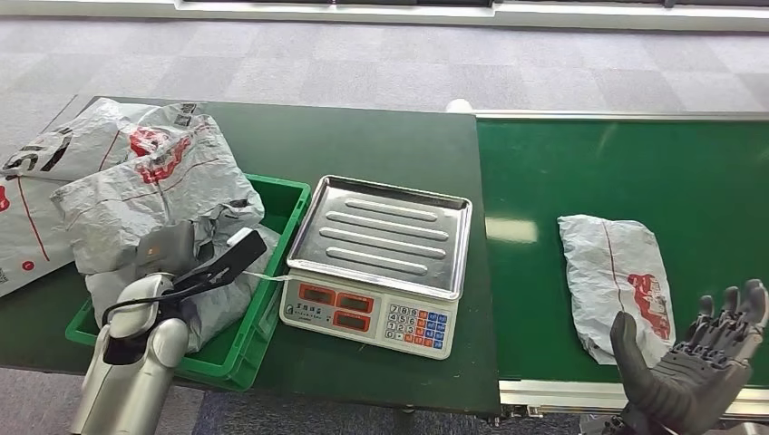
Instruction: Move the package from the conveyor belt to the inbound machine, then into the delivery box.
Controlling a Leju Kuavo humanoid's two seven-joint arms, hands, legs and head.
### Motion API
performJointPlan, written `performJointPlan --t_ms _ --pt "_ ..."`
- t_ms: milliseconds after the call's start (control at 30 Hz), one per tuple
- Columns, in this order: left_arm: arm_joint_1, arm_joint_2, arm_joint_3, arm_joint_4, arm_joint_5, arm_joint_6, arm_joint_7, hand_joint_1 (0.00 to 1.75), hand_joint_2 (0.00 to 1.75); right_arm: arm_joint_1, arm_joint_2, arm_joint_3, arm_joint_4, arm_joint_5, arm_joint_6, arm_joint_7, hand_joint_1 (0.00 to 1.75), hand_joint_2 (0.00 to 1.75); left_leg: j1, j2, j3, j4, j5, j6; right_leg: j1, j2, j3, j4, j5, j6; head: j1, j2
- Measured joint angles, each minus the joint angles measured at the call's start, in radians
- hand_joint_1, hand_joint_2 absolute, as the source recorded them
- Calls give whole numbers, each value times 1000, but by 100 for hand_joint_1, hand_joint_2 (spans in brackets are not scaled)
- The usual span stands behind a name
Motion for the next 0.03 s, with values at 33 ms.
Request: performJointPlan --t_ms 33 --pt "0 2 6 -4 -4 3 2 175 175 0 -1 0 0 0 -1 0 0 175 0 0 0 0 0 0 0 0 0 0 0 0 0 0"
